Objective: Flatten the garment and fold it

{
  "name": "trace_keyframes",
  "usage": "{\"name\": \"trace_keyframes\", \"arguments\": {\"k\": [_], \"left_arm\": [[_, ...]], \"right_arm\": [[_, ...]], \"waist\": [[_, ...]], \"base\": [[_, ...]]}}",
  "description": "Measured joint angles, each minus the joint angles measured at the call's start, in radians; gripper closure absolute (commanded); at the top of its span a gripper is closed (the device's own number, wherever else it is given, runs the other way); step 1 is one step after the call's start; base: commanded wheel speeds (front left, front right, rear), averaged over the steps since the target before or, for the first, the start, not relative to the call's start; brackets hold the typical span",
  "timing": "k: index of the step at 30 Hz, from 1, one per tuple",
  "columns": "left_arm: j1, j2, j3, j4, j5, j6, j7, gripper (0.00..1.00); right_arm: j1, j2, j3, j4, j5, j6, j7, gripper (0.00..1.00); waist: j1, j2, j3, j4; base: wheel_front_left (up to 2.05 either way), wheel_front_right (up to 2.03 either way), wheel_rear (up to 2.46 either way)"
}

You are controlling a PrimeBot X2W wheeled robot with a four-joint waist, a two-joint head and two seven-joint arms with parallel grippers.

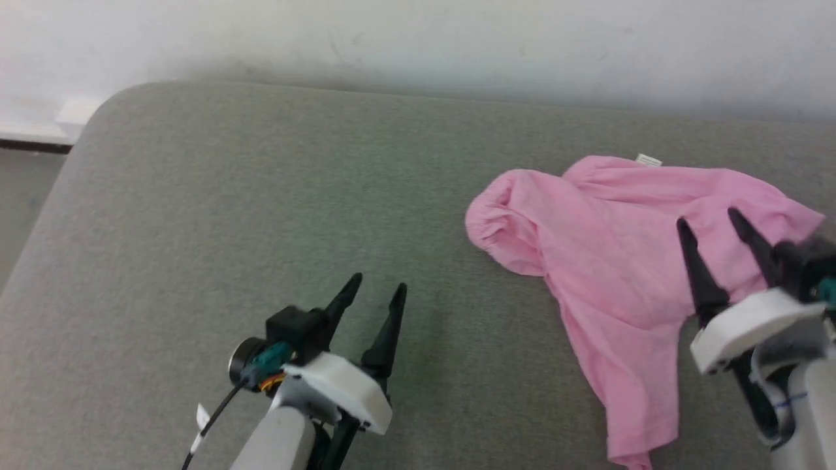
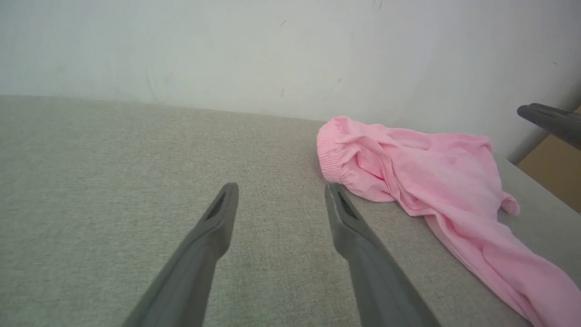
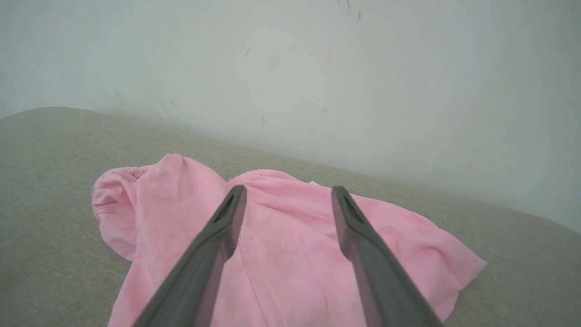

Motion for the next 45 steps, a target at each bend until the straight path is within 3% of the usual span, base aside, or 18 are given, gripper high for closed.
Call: {"name": "trace_keyframes", "arguments": {"k": [5,11,17,21,22,23,27,32,35,40,45], "left_arm": [[-0.122,0.009,-0.036,0.094,-0.02,-0.008,0.137,0.0],[-0.3,0.059,-0.101,0.21,0.006,-0.009,0.264,0.0],[-0.433,0.074,-0.132,0.335,-0.023,-0.01,0.337,0.0],[-0.466,0.081,-0.19,0.367,-0.102,-0.01,0.338,0.0],[-0.472,0.083,-0.21,0.368,-0.122,-0.01,0.331,0.56],[-0.477,0.087,-0.23,0.365,-0.143,-0.01,0.315,1.0],[-0.481,0.124,-0.291,0.344,-0.193,-0.011,0.226,1.0],[-0.443,0.192,-0.257,0.301,-0.211,-0.008,0.092,1.0],[-0.373,0.222,-0.239,0.234,-0.218,0.015,0.056,1.0],[-0.215,0.292,-0.219,0.031,-0.233,0.083,0.087,1.0],[-0.066,0.394,-0.185,-0.243,-0.265,0.159,0.195,1.0]], "right_arm": [[0.152,0.08,-0.023,-0.141,-0.009,0.0,-0.005,0.0],[0.229,0.124,-0.008,-0.222,-0.041,0.0,0.007,0.0],[0.238,0.143,-0.013,-0.248,-0.049,0.0,0.01,0.0],[0.237,0.153,-0.016,-0.255,-0.052,0.0,0.006,0.0],[0.237,0.154,-0.017,-0.256,-0.053,0.0,0.005,0.0],[0.237,0.155,-0.019,-0.256,-0.054,0.0,0.003,0.0],[0.236,0.154,-0.022,-0.254,-0.057,0.0,0.004,0.0],[0.237,0.146,-0.023,-0.254,-0.057,0.0,0.012,0.0],[0.243,0.141,-0.031,-0.256,-0.057,0.0,0.021,0.0],[0.271,0.134,-0.039,-0.259,-0.056,0.0,0.039,0.0],[0.28,0.129,-0.027,-0.263,-0.051,0.0,0.056,0.0]], "waist": [[0.0,0.0,0.002,-0.073],[0.0001,0.0,0.035,-0.16],[0.0002,0.0,0.088,-0.231],[0.0003,0.0,0.126,-0.264],[0.0003,0.0,0.134,-0.269],[0.0003,0.0,0.143,-0.273],[0.0004,0.0,0.16,-0.274],[0.0002,0.0,0.145,-0.252],[0.0003,0.0,0.128,-0.228],[0.0001,0.0,0.087,-0.163],[0.0,0.0,0.047,-0.091]], "base": [[0.0,0.0,0.0],[0.0,0.0,0.0],[0.0,0.0,0.0],[0.0,0.0,0.0],[0.0,0.0,0.0],[0.0,0.0,0.0],[0.0,0.0,0.0],[0.0,0.0,0.0],[0.0,0.0,0.0],[0.0,0.0,0.0],[0.0,0.0,0.0]]}}
